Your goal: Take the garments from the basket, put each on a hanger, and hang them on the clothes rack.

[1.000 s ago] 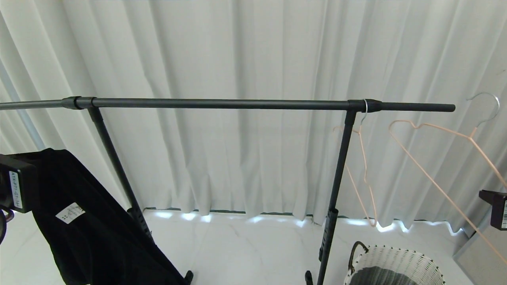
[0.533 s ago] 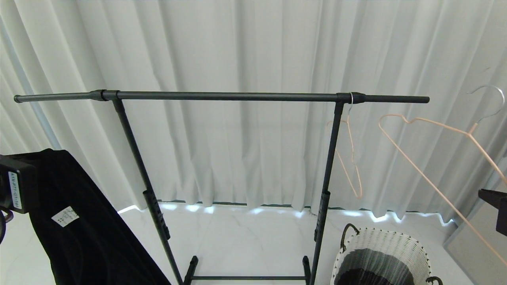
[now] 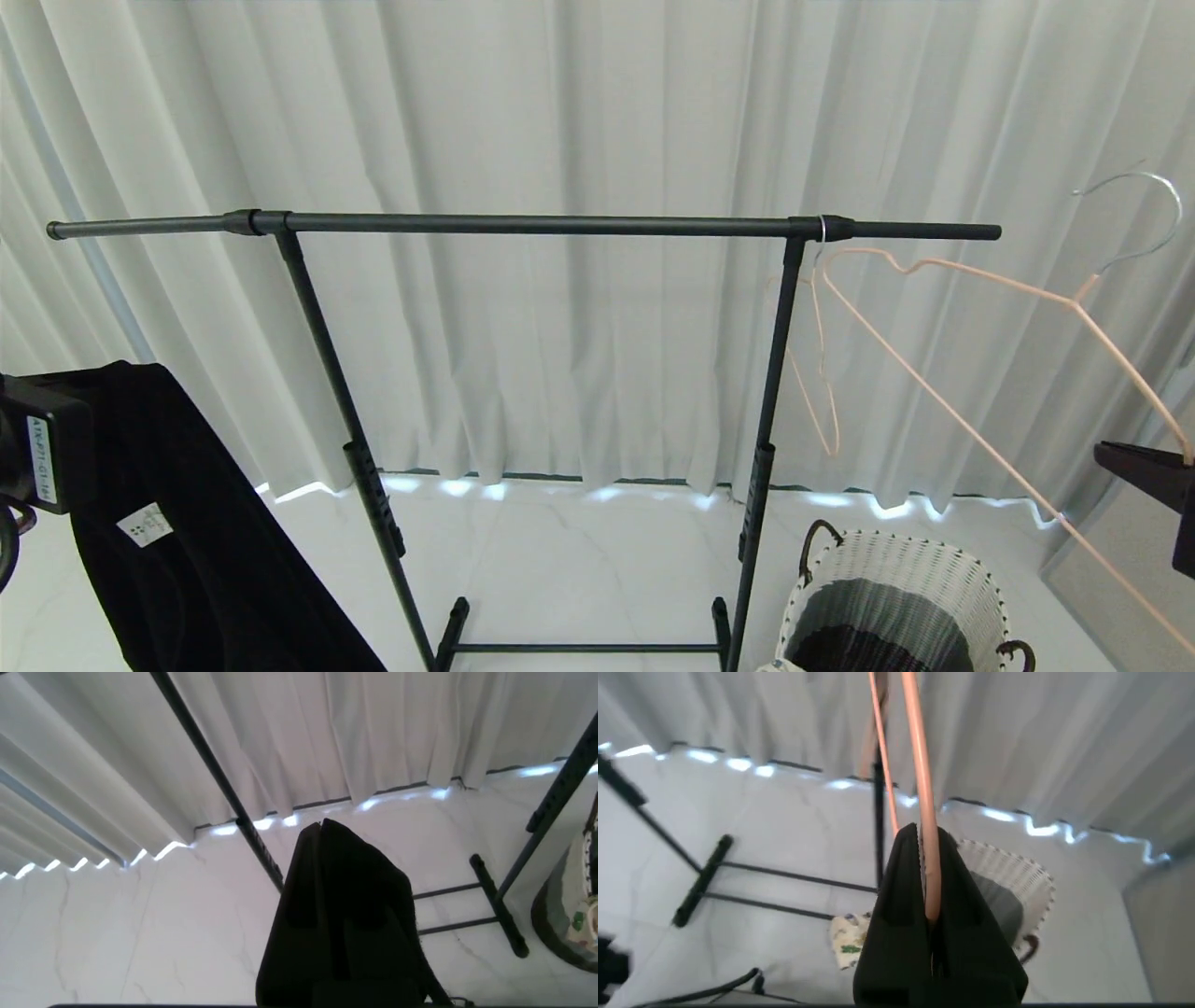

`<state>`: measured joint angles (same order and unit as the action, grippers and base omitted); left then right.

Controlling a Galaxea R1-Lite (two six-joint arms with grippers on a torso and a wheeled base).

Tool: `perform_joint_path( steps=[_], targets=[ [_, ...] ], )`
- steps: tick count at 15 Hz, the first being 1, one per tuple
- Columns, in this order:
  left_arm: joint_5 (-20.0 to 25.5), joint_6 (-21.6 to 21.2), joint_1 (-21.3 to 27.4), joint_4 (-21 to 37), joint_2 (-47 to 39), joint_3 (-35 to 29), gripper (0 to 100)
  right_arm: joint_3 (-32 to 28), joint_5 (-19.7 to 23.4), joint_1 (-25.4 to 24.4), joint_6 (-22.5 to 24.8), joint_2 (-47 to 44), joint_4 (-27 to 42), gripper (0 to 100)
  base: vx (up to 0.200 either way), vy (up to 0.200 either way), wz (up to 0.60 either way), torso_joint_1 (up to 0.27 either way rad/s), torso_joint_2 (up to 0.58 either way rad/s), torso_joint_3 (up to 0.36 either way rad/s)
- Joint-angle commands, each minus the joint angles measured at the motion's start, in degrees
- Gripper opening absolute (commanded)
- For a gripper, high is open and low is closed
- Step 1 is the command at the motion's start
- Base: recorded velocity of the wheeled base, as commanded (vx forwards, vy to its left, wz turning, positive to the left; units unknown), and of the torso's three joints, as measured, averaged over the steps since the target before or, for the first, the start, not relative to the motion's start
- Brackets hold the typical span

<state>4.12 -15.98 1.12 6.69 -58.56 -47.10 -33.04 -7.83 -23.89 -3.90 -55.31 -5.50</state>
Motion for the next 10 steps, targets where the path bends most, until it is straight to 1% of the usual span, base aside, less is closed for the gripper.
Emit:
perform_joint_path(
  steps=[1,5,9,10],
  targets=[
    [0.0,0.0,0.0,0.0,-0.1,0.1,0,0.1,0.0,-4.3,0.1,0.4,0.0,0,0.0,0.2,0.0,0.002,0.0,0.002],
    [0.0,0.0,0.0,0.0,-0.1,0.1,0,0.3,0.5,-8.7,0.1,-0.3,0.0,0,0.0,0.2,0.0,0.006,0.01,0.004],
    [0.0,-0.1,0.2,0.0,-0.3,0.1,0,0.3,3.3,-11.4,0.1,-0.6,1.8,0,0.0,0.2,0.0,0.0,0.0,0.001],
    [0.0,-0.1,0.2,0.0,-0.5,0.2,0,0.2,3.3,-12.4,0.1,-1.0,1.8,0,0.0,0.0,0.0,0.0,0.0,0.0]
  ],
)
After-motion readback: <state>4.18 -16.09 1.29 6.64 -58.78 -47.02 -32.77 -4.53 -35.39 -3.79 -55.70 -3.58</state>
